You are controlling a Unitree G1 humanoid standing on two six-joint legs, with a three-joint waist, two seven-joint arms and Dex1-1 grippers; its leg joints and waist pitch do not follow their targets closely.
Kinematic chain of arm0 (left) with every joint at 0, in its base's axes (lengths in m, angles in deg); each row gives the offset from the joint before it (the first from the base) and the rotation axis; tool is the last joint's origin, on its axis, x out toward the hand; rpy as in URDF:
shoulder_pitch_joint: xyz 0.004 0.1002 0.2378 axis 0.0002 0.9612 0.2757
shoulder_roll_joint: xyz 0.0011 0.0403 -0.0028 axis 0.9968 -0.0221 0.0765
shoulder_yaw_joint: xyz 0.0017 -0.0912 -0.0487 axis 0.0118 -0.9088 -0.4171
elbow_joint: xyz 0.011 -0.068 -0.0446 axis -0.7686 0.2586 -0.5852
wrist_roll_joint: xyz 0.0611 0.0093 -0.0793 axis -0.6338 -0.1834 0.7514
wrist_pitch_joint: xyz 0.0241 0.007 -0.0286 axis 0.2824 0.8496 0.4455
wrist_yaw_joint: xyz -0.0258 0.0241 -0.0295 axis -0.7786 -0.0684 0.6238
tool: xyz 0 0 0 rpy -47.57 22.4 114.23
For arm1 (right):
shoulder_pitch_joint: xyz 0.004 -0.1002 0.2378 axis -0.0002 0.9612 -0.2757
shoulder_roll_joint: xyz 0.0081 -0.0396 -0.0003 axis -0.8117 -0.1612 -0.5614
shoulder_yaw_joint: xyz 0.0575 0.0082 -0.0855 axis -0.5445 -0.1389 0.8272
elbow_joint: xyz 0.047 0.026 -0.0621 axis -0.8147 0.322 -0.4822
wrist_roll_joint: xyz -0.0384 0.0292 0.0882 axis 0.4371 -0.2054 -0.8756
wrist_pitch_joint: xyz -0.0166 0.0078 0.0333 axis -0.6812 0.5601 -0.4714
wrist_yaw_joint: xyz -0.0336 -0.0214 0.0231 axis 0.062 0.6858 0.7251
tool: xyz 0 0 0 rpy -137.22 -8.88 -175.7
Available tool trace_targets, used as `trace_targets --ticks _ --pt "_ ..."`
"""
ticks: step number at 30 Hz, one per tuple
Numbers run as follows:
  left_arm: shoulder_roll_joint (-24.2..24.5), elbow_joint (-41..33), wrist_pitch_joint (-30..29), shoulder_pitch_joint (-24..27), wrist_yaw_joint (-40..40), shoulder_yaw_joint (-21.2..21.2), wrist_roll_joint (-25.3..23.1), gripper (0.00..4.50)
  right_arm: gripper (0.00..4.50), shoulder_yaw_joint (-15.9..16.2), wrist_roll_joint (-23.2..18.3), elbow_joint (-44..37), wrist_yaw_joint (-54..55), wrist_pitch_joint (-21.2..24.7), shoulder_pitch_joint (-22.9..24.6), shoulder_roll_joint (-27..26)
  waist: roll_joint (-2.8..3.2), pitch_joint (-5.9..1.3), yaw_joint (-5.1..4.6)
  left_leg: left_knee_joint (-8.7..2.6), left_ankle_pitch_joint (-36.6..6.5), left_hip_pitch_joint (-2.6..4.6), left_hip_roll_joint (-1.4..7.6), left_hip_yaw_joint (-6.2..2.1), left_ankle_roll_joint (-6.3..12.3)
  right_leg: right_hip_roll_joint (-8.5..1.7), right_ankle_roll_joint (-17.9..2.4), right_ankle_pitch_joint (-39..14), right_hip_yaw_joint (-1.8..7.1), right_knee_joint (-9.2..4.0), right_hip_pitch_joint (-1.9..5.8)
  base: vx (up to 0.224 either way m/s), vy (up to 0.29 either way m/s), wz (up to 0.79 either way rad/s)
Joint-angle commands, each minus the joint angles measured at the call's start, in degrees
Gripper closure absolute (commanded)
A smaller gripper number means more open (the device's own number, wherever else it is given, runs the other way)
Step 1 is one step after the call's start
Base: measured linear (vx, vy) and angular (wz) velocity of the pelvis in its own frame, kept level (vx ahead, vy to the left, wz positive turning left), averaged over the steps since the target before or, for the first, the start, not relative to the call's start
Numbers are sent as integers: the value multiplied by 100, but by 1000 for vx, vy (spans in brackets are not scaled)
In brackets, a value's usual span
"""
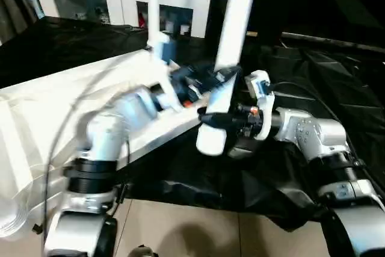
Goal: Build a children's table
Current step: Pick table leg
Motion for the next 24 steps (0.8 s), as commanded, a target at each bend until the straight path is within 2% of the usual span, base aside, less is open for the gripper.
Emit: trace_targets --ticks 1,4,5,7,11,12,15,17,21,24 --pt "2 16 -37 -135 65 27 -75 71 257 17 -64 -194 10 67 3 119 26 -452 -1 -438 -1111 68 344 -213 -208 -492 -592 -1915 354 -505 314 0 0 0" --pt "-15 155 -57 -191 268 -136 -59 71 257 77 22 -255 23 37 50 147 41 -446 -7 -436 -1141 72 338 -206 -214 -489 -631 -1899 355 -511 309 0 0 0" --pt "9 236 -121 -232 310 -224 9 71 257 151 97 -281 -1 -1 74 186 64 -446 -3 -432 -1154 76 326 -207 -220 -485 -608 -1929 352 -518 315 0 0 0" --pt "51 233 -191 -234 211 -207 72 71 257 208 141 -308 -17 -8 87 212 43 -443 -7 -436 -1181 76 329 -210 -230 -487 -573 -1980 350 -530 317 0 0 0" --pt "99 116 -508 -190 -59 -80 272 71 257 365 264 -412 -44 -49 138 288 89 -445 -7 -442 -1191 84 336 -216 -258 -487 -663 -1869 351 -510 311 0 0 0" --pt "132 49 -595 -158 -185 46 266 100 257 412 307 -441 -24 -74 147 306 122 -450 -8 -441 -1224 95 344 -217 -274 -484 -700 -1791 352 -505 306 0 0 0" --pt "115 51 -599 -139 -201 130 207 120 257 440 345 -452 27 -112 145 312 97 -439 -16 -445 -1301 84 338 -214 -270 -486 -777 -1770 352 -512 323 0 0 0" --pt "56 135 -595 -176 -108 33 233 134 257 458 345 -473 37 -124 152 329 117 -439 -25 -443 -1350 90 336 -216 -280 -487 -756 -1835 351 -531 325 0 0 0" --pt "47 193 -684 -227 -64 -97 318 172 257 471 351 -531 56 -121 184 344 104 -441 -24 -439 -1325 87 332 -221 -261 -488 -718 -1884 351 -529 332 0 0 0" --pt "34 243 -736 -256 5 -223 387 192 257 482 378 -540 79 -142 193 346 95 -442 -33 -439 -1306 88 336 -220 -255 -480 -763 -1802 346 -518 326 0 0 0"
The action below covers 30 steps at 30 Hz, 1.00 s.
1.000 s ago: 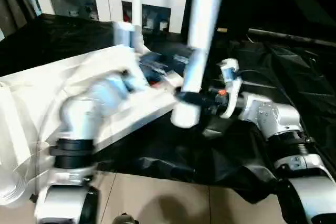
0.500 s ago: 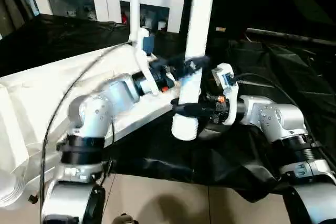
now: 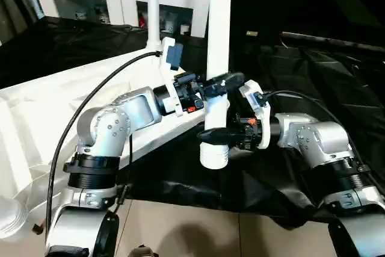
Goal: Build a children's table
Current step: Pick table leg
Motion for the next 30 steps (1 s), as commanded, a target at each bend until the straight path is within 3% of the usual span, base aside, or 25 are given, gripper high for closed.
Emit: trace_targets --ticks 1,7,12,18,20,23,26,30 --pt "-38 18 -60 -100 66 -36 82 202 257 -11 41 -91 63 -92 11 69 83 -445 -9 -434 -1303 85 333 -214 -256 -479 -765 -1802 348 -510 324 0 0 0" --pt "-133 10 38 -26 257 -142 41 247 257 -2 39 -87 96 -119 -14 58 78 -444 -4 -439 -1271 86 345 -213 -236 -486 -799 -1736 354 -504 326 0 0 0" --pt "-137 38 89 -28 345 -274 36 256 258 0 113 -85 141 -240 -36 26 54 -438 -2 -441 -1289 82 340 -215 -228 -493 -707 -1926 352 -526 327 0 0 0" --pt "-137 -82 72 0 464 -363 89 258 258 -71 47 -45 140 -279 -86 -22 75 -441 -1 -448 -1300 86 348 -223 -243 -493 -715 -1866 352 -517 320 0 0 0" --pt "-40 -206 95 50 405 -314 40 258 188 -243 -70 -31 322 -146 -136 -74 88 -437 -8 -450 -1340 85 341 -221 -243 -491 -733 -1842 354 -524 319 0 0 0" --pt "40 -265 101 74 311 -272 7 259 180 -245 -78 -91 329 -102 -116 -35 95 -438 -7 -453 -1333 91 342 -224 -261 -487 -722 -1848 351 -518 318 0 0 0" --pt "262 -381 138 112 207 -142 -182 262 143 -107 -39 -420 130 -7 92 262 127 -435 8 -465 -1331 105 350 -227 -276 -470 -680 -1721 359 -509 317 0 0 0" --pt "436 -403 205 121 165 -121 -300 262 103 -222 -54 -594 131 -51 234 414 116 -427 4 -469 -1442 106 338 -224 -282 -479 -652 -1883 351 -538 319 0 0 0"
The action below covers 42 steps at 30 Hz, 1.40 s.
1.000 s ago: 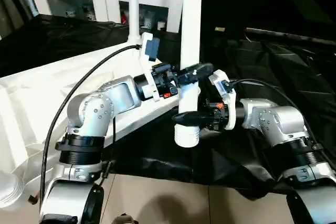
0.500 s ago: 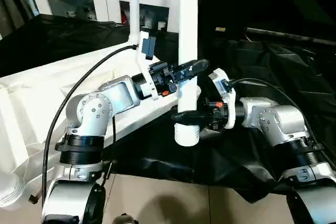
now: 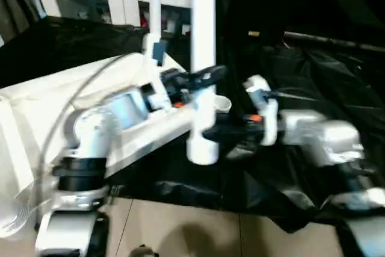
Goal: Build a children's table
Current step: Pick table leg
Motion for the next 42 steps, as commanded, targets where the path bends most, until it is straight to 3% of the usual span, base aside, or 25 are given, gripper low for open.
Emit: trace_targets --ticks 1,4,5,6,7,8,10,12,14,15,19,23,42 --pt "121 -147 103 -14 -104 98 -169 262 93 -223 -4 -168 30 -70 93 136 138 -427 -6 -461 -1476 105 337 -228 -291 -484 -648 -1937 349 -532 304 0 0 0" --pt "333 -220 236 55 -97 47 -297 262 89 -603 55 -245 567 -323 206 210 130 -436 -12 -461 -1460 110 334 -231 -313 -477 -627 -1934 347 -526 307 0 0 0" --pt "380 -340 304 95 94 -35 -387 262 89 -910 539 14 1963 -662 99 -19 131 -430 -11 -463 -1444 110 339 -228 -325 -485 -625 -1937 352 -532 299 0 0 0" --pt "380 -340 304 95 94 -35 -387 262 89 -910 539 14 1963 -662 99 -19 167 -415 -35 -484 -1390 112 363 -243 -450 -498 -673 -1921 358 -512 256 0 0 0" --pt "416 -429 550 142 328 12 -690 262 89 -1160 764 222 2926 -690 -22 -211 169 -429 -62 -471 -1453 139 328 -233 -538 -473 -706 -1988 333 -518 261 0 0 0" --pt "416 -429 550 142 328 12 -690 262 89 -1160 764 222 2926 -690 -22 -211 153 -427 -86 -467 -1523 137 305 -224 -546 -466 -712 -2041 327 -529 271 0 0 0" --pt "477 -465 954 202 527 171 -1151 262 89 -1254 870 156 3372 -659 -10 -318 158 -425 -99 -476 -1565 136 311 -230 -506 -466 -632 -2064 338 -540 283 0 0 0" --pt "386 -543 1353 319 846 191 -1497 262 89 -1182 1230 -286 4034 -630 157 -558 185 -438 -136 -488 -1468 109 306 -241 -470 -458 -501 -1911 337 -528 304 0 0 0" --pt "263 -574 1480 379 978 131 -1523 262 89 -1008 1398 -388 4176 -605 175 -660 198 -446 -148 -484 -1403 104 310 -238 -452 -455 -535 -1773 340 -518 305 0 0 0" --pt "204 -615 1581 466 986 166 -1539 262 89 -929 1496 -438 4350 -816 226 -804 205 -454 -156 -485 -1344 95 317 -234 -433 -462 -618 -1602 344 -492 309 0 0 0" --pt "194 -677 1662 557 957 247 -1610 262 89 -922 1466 -439 4460 -1104 277 -966 212 -463 -172 -484 -1224 91 314 -211 -373 -441 -770 -1179 359 -448 318 0 0 0" --pt "169 -618 1882 647 999 307 -1818 262 89 -853 1450 -503 4492 -1468 293 -1119 224 -450 -173 -494 -1181 98 323 -205 -329 -448 -801 -1125 366 -457 326 0 0 0" --pt "169 -618 1882 647 999 307 -1818 262 89 -853 1450 -503 4492 -1468 293 -1119 236 -444 -180 -494 -1226 114 317 -198 -325 -439 -827 -1139 369 -459 319 0 0 0"
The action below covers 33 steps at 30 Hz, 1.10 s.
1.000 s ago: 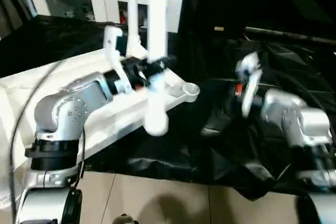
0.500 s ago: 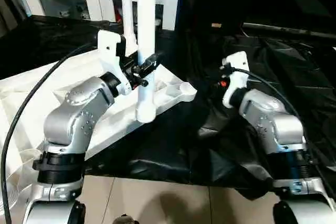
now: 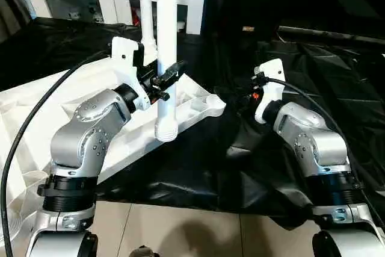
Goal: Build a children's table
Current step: Pick table leg
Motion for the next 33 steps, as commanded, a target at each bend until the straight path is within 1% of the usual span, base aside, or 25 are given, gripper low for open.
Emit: trace_targets --ticks 1,10,15,21,33 --pt "-2 -92 56 -52 8 58 -53 262 89 8 -19 -101 27 -46 7 32 133 -477 -25 -433 -1225 107 319 -191 -322 -458 -793 -1159 369 -401 317 0 0 0" --pt "-2 -92 56 -52 8 58 -53 262 89 8 -19 -101 27 -46 7 32 131 -477 -24 -432 -1237 108 317 -191 -321 -460 -778 -1200 369 -405 318 0 0 0" --pt "-2 -92 56 -52 8 58 -53 262 89 8 -19 -101 27 -46 7 32 134 -482 -26 -429 -1178 106 319 -190 -315 -454 -810 -1074 369 -390 317 0 0 0" --pt "-2 -92 56 -52 8 58 -53 262 89 8 -19 -101 27 -46 7 32 134 -479 -23 -432 -1229 108 318 -192 -321 -462 -790 -1188 369 -403 320 0 0 0" --pt "-2 -92 56 -52 8 58 -53 262 89 8 -19 -101 27 -46 7 32 135 -482 -23 -428 -1198 108 318 -190 -319 -459 -804 -1116 370 -395 319 0 0 0"
